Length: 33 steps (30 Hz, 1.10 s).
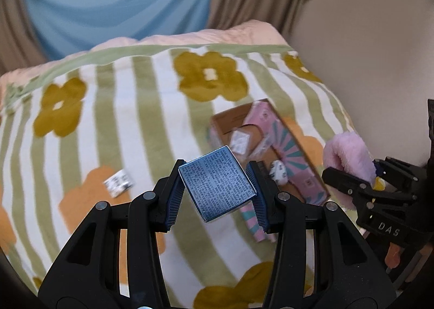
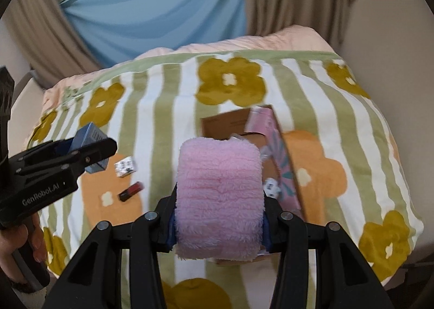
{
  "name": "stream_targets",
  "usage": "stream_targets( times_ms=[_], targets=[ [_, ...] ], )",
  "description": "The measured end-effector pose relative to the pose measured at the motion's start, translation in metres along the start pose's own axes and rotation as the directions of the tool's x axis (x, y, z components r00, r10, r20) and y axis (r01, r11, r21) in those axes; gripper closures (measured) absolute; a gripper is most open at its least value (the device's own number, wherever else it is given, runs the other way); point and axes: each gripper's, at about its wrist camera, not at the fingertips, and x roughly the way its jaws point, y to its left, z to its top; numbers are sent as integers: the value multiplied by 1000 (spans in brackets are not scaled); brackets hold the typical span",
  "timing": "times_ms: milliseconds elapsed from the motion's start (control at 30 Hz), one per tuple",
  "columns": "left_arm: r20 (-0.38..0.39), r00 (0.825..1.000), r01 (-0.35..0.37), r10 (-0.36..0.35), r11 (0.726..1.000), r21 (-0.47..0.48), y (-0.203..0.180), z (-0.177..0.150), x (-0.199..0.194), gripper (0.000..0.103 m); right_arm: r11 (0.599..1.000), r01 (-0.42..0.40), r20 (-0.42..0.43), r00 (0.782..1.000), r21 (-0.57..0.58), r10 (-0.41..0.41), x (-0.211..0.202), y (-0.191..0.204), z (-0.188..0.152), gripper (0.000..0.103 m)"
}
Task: Organize objects
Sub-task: 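Carry the sponge and blue cube into the cardboard box and open both tools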
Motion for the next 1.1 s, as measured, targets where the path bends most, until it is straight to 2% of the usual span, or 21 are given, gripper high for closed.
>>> stream_targets(
  times_ms=[200,467,833,967,1100],
  targets=[
    [-37,998,58,-56,997,56,-37,19,49,61,998,33,-42,999,61,-31,22,-37,-8,60],
    [-103,990,105,-94,989,108,-74,28,127,61,996,36,-121,992,84,-25,75,-62,-27,60],
    [-199,976,120,-92,984,131,-87,2,235,61,998,-34,-201,979,49,43,159,-66,-61,60],
    [-231,968,125,-94,985,120,-86,-12,256,61,998,-52,-213,975,37,59,173,-65,-66,60],
    [-243,967,113,-74,982,150,-88,-19,265,61,998,-65,-220,973,-1,63,178,-62,-69,60]
  ],
)
